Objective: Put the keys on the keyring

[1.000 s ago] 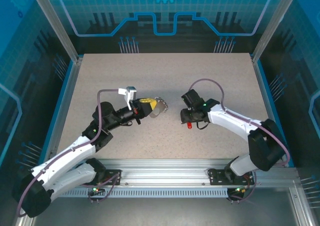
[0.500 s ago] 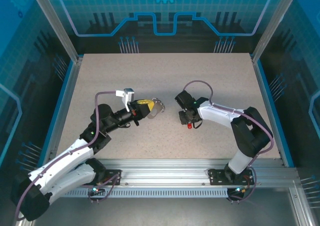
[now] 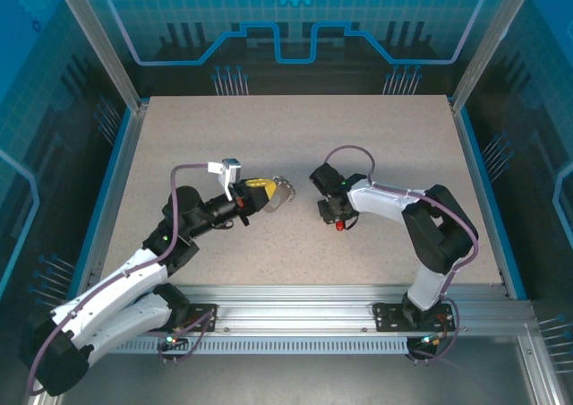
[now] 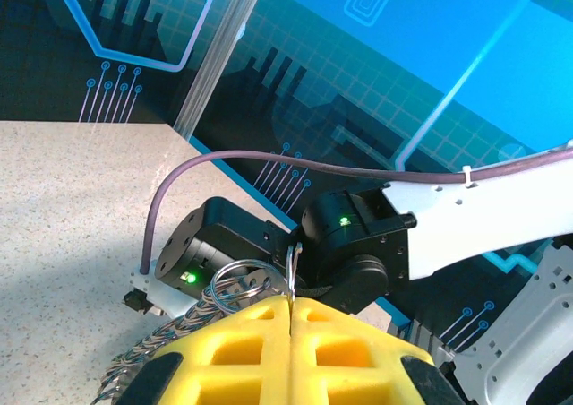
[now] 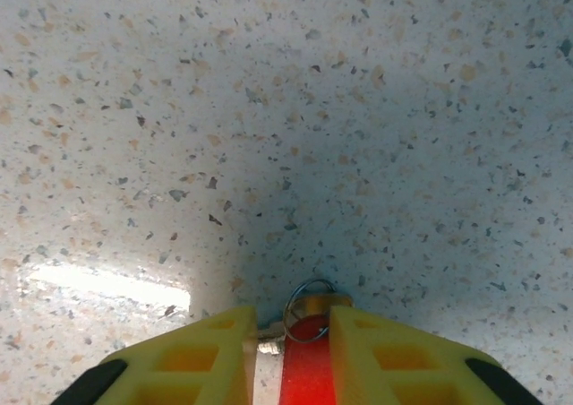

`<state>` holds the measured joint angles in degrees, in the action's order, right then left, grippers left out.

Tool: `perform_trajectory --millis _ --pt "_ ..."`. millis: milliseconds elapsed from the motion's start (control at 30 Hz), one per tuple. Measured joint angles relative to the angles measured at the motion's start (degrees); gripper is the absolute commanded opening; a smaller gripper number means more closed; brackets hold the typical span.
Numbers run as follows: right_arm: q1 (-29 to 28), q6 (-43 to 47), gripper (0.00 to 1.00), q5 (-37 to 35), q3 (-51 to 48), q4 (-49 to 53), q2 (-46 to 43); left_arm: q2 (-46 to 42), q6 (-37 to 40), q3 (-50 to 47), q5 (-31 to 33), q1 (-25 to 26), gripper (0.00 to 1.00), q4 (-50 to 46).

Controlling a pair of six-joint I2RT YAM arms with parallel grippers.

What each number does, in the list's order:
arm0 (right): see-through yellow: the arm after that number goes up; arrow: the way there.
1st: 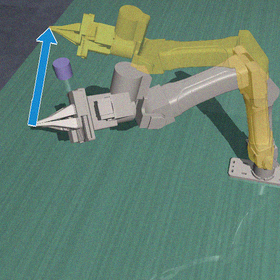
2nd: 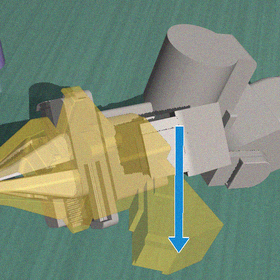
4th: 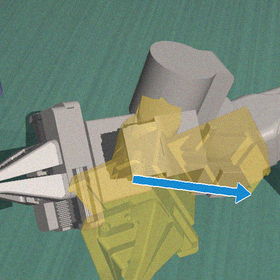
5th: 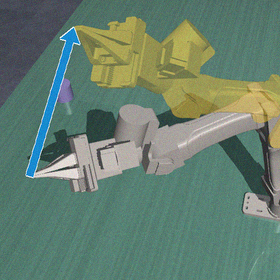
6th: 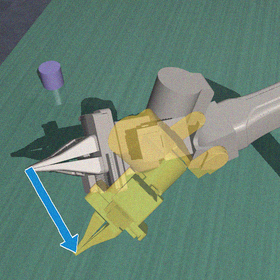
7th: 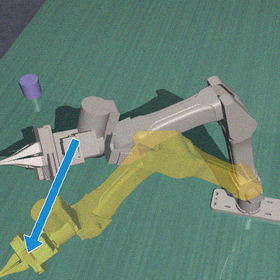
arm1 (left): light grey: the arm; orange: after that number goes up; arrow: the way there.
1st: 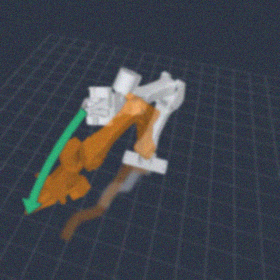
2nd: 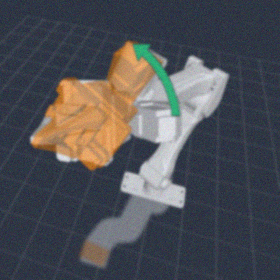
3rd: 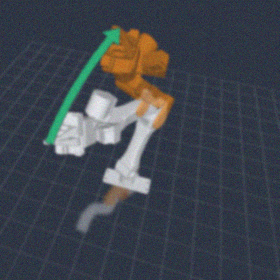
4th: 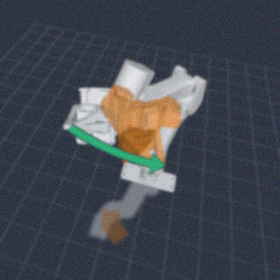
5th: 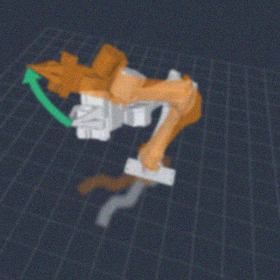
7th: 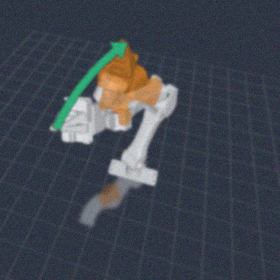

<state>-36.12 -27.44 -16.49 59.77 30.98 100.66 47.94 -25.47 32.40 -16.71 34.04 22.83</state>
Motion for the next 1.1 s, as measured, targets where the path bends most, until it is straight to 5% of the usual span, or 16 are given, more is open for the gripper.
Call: perform_trajectory --millis 567,833,1100 --pt "0.0 0.7 0.00 -1.1 0.9 0.1 0.6 0.9 0.0 0.0 -0.2 0.0 0.00 0.2" --pt "-0.2 0.8 0.00 -1.0 1.0 0.1 0.3 0.9 0.0 0.0 -0.7 0.0 0.00 0.2" --pt "0.8 0.5 0.00 5.3 -1.4 -2.5 -13.5 1.2 0.0 0.0 -0.7 0.0 0.00 0.2"
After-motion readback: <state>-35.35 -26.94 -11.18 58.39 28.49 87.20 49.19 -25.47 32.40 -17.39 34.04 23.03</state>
